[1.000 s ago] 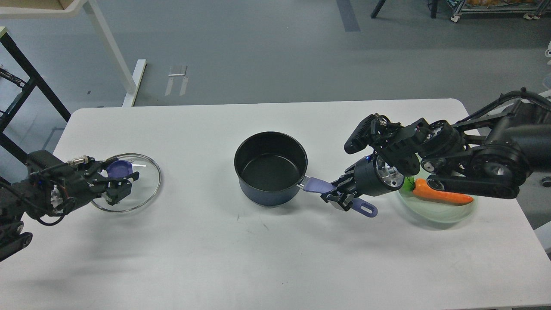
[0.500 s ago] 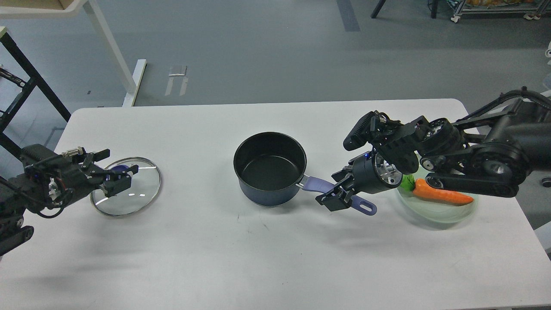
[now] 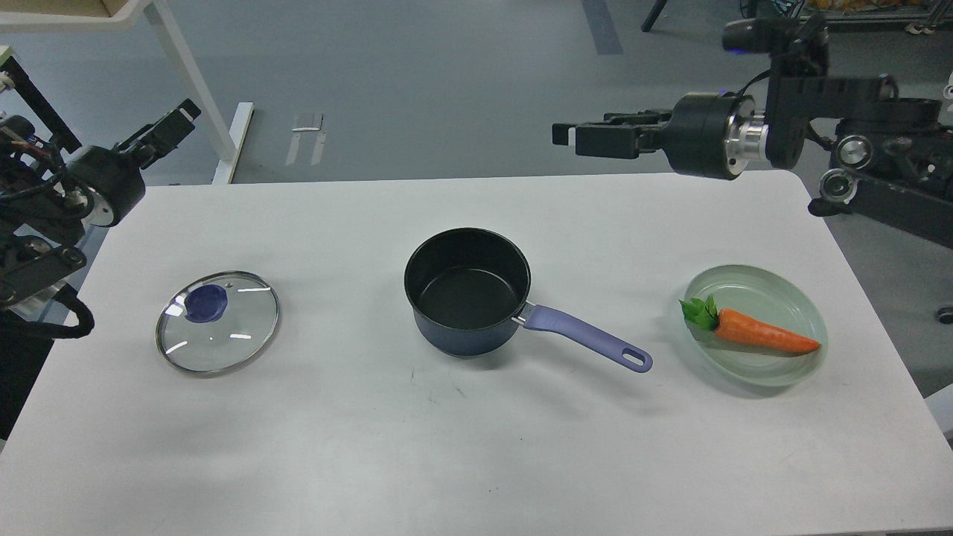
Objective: Open pot lid
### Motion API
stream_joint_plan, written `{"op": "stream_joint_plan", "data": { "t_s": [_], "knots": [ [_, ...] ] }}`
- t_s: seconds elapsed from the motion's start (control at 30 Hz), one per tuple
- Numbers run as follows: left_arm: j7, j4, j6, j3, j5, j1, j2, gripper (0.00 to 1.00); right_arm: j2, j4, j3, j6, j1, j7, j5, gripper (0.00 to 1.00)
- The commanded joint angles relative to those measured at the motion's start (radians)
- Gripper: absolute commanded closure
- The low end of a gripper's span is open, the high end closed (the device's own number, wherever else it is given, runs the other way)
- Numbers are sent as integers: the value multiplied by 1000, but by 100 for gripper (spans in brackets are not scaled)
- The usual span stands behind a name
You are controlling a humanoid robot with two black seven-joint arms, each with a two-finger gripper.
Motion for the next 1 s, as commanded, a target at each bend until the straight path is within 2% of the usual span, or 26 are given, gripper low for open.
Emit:
{"op": "stream_joint_plan", "data": {
  "t_s": [0.0, 0.1, 0.23, 0.33, 0.47, 0.73, 0.97],
  "knots": [
    [0, 1, -44, -4, -207, -15, -63, 1, -31, -38, 184, -1, -111, 1, 137, 1],
    [0, 18, -43, -33, -314, -15, -96, 1, -32, -75, 267, -1, -196, 6, 265, 1],
    [45, 92, -52, -142, -397, -10, -202, 1, -28, -82, 336, -9, -291, 7, 391, 1],
    [62, 115, -67, -227, -443, 2, -239, 1, -23, -82, 365, -64, -349, 6, 520, 1],
    [60, 115, -157, -257, -531, 17, -241, 1, -14, -128, 384, -133, -372, 7, 716, 1],
    [60, 113, -340, -271, -788, 56, -227, 1, 92, -322, 423, -126, -412, 7, 1182, 0],
    [62, 103, -392, -305, -836, 74, -227, 1, 247, -458, 652, -112, -529, -2, 1258, 0]
  ]
}}
